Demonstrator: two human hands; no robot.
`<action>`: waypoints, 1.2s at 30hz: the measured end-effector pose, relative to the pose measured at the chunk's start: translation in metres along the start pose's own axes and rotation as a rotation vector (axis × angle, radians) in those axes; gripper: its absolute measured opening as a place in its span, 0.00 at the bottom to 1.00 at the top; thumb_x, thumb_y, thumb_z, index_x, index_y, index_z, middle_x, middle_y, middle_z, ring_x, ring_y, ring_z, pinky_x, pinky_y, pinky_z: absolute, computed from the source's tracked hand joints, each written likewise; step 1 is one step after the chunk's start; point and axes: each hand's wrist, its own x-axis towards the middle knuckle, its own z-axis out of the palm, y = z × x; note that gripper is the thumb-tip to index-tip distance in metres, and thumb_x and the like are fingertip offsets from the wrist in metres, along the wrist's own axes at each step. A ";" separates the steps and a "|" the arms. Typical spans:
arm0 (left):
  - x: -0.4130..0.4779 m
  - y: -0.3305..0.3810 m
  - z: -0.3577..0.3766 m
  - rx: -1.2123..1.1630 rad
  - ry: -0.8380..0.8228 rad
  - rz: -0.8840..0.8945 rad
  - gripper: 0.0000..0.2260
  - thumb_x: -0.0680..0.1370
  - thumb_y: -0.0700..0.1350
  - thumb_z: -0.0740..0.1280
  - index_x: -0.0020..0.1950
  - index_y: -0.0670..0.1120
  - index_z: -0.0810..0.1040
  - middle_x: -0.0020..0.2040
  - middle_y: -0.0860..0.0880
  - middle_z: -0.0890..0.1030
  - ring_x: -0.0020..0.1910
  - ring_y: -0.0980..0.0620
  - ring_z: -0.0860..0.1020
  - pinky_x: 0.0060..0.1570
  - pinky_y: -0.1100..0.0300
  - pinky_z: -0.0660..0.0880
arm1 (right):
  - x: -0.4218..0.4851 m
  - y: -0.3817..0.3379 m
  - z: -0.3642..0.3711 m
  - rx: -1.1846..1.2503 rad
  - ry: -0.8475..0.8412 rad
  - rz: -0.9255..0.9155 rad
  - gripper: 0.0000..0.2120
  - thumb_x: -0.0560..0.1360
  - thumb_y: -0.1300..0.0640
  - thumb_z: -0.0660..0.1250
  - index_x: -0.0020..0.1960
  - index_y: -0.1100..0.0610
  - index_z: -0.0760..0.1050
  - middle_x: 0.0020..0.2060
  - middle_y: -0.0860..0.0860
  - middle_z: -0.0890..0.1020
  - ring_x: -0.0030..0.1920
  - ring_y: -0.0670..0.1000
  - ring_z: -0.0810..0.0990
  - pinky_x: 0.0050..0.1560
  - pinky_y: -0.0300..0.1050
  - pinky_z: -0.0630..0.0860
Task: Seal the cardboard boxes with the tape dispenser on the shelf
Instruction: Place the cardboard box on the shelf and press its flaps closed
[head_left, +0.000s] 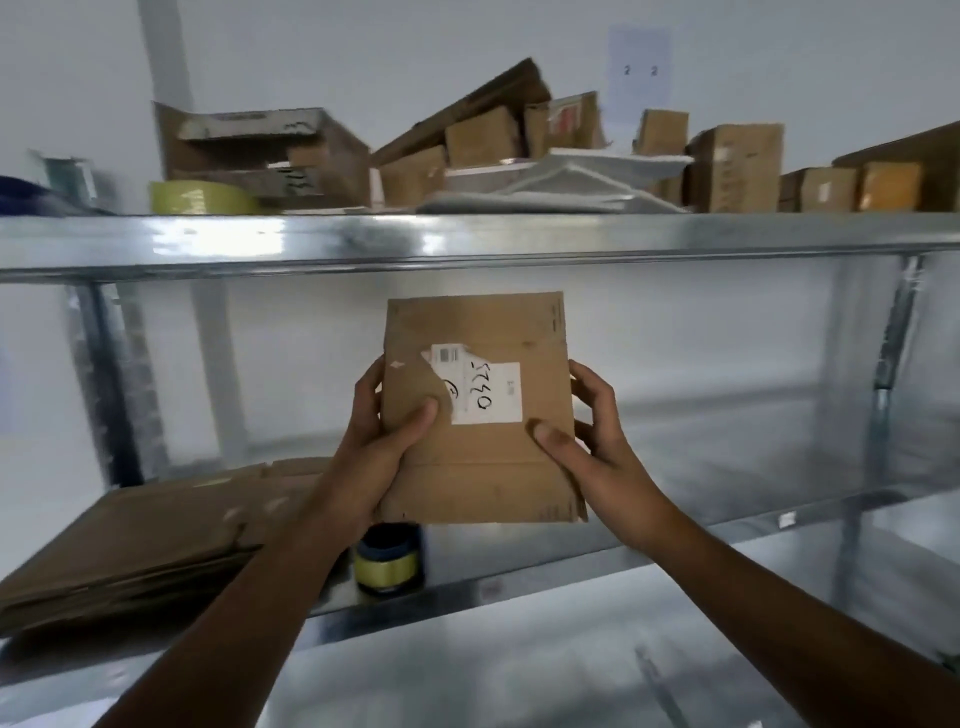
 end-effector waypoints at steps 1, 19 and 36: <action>0.003 -0.007 0.023 0.004 -0.018 0.023 0.34 0.69 0.60 0.78 0.71 0.70 0.66 0.62 0.59 0.82 0.58 0.52 0.84 0.47 0.54 0.83 | -0.002 0.000 -0.020 -0.010 0.041 0.014 0.33 0.76 0.45 0.70 0.75 0.37 0.58 0.70 0.37 0.70 0.65 0.43 0.77 0.52 0.40 0.81; 0.108 -0.104 0.189 0.024 0.052 0.085 0.24 0.74 0.57 0.72 0.66 0.66 0.66 0.66 0.52 0.78 0.56 0.52 0.84 0.48 0.53 0.84 | 0.071 0.104 -0.183 -0.045 0.146 0.068 0.31 0.75 0.45 0.70 0.74 0.35 0.60 0.70 0.50 0.73 0.63 0.50 0.80 0.56 0.49 0.82; 0.175 -0.168 0.165 0.048 0.335 -0.045 0.26 0.69 0.69 0.68 0.63 0.59 0.76 0.67 0.50 0.76 0.60 0.51 0.81 0.58 0.49 0.81 | 0.157 0.195 -0.180 0.112 0.076 0.177 0.13 0.77 0.38 0.64 0.60 0.35 0.72 0.56 0.44 0.82 0.56 0.50 0.84 0.48 0.48 0.84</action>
